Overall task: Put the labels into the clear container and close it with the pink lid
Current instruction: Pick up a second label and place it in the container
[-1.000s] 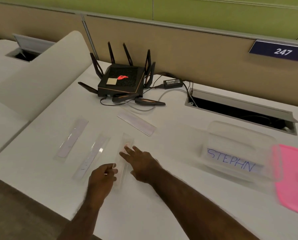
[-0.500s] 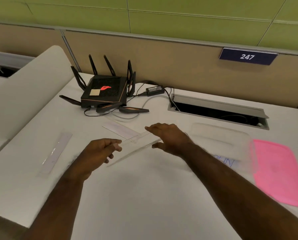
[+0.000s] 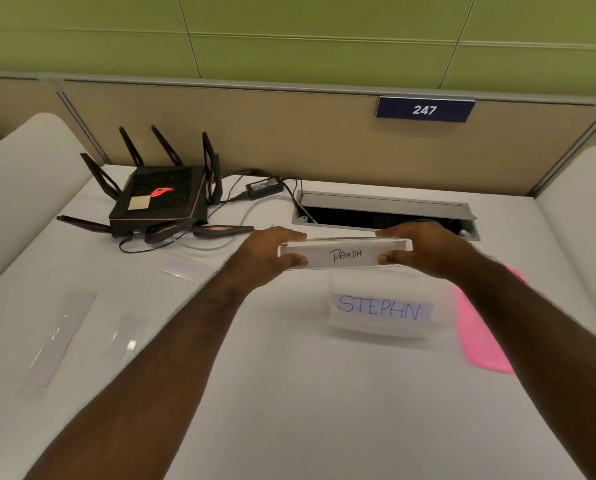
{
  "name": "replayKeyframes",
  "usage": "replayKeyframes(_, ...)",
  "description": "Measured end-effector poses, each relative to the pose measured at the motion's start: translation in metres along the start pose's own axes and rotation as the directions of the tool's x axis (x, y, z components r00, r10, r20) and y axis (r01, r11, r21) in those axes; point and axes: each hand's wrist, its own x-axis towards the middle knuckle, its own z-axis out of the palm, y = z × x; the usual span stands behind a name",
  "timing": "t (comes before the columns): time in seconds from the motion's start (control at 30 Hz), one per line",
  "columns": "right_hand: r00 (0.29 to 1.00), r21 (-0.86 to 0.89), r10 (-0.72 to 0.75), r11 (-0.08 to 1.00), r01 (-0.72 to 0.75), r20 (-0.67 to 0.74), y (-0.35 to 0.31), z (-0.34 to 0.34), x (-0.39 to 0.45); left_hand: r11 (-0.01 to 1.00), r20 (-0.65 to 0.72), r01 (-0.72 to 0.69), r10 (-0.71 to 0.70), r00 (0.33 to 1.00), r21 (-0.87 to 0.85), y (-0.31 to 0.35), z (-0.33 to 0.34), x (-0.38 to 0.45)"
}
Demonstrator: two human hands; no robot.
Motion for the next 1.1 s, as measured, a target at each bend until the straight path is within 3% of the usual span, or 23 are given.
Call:
replayKeyframes(0.13,0.997,-0.095,0.047,0.994,-0.053,-0.059,0.038,-0.005,-0.011,0.993,0.053,-0.001,-0.005,0.999,0.115,0.011,0.037,0.026)
replayKeyframes(0.3,0.983,-0.269,0.141,0.948,-0.169,-0.122,0.069,0.006,-0.023,0.943,0.070,-0.117,0.100,0.993,0.311,0.034,0.070,0.047)
replayKeyframes(0.53,0.980,-0.493,0.141,0.848,-0.193,-0.142,0.091,0.033,-0.021,0.695,0.123,-0.181,0.132,0.984,0.696,0.047,0.111,0.061)
replayKeyframes(0.83,0.992,-0.664,0.096,0.737,-0.126,-0.083,0.090,0.065,-0.005,0.514,0.205,-0.221,0.088,0.975,0.829,0.052,0.136,0.065)
replayKeyframes(1.1,0.989,-0.719,0.146,0.688,-0.100,0.003,0.092,0.080,-0.001,0.472,0.299,-0.294,0.065,0.952,0.831,0.049,0.159,0.072)
